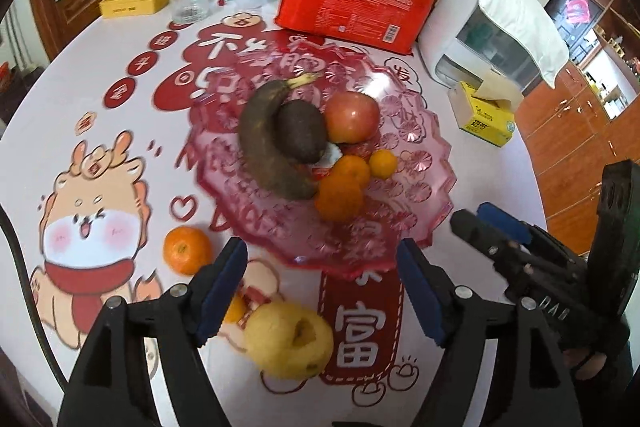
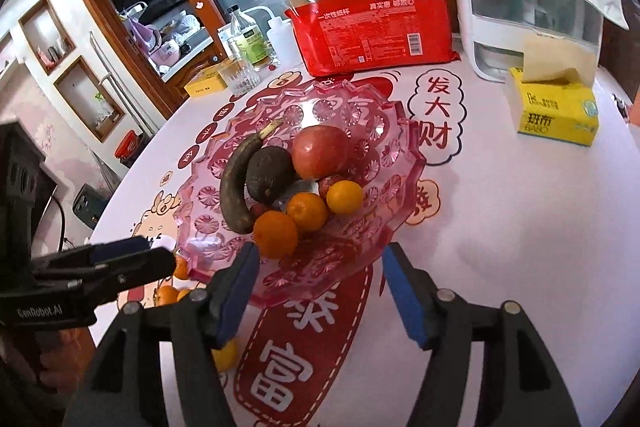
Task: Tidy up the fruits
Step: 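Carry both mandarins into the pink bowl and open both tools, then move both tools back and grasp the yellow pear with the right tool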
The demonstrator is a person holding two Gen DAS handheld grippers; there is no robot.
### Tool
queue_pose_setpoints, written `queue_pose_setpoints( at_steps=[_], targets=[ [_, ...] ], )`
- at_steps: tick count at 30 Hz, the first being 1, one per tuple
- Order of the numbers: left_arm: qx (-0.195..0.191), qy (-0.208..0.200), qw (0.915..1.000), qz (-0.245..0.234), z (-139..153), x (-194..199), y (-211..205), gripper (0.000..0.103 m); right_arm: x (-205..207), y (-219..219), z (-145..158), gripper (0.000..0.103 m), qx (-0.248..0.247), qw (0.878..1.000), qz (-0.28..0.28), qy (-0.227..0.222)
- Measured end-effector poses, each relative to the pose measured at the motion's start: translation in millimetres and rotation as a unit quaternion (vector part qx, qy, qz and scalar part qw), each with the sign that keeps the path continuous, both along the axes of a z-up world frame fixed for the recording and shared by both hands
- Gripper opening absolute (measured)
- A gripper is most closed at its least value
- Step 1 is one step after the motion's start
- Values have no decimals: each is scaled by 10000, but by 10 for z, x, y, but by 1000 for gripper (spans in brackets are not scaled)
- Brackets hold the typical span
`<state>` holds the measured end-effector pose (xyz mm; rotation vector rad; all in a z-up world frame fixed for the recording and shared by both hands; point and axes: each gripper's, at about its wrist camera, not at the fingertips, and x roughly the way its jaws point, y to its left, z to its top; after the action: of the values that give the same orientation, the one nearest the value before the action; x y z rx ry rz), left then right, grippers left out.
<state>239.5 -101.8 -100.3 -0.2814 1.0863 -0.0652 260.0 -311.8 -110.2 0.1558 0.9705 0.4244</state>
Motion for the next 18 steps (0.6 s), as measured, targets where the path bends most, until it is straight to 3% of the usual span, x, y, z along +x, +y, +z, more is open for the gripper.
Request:
queue_pose_setpoints(
  at_steps=[4, 18],
  targets=[
    [16, 22, 9999, 165, -2, -208, 127, 78, -72, -4, 9, 72, 149, 9996, -114, 203],
    [113, 162, 9975, 674, -79, -711, 710, 78, -315, 235, -186, 75, 610, 9909, -281, 1165]
  ],
)
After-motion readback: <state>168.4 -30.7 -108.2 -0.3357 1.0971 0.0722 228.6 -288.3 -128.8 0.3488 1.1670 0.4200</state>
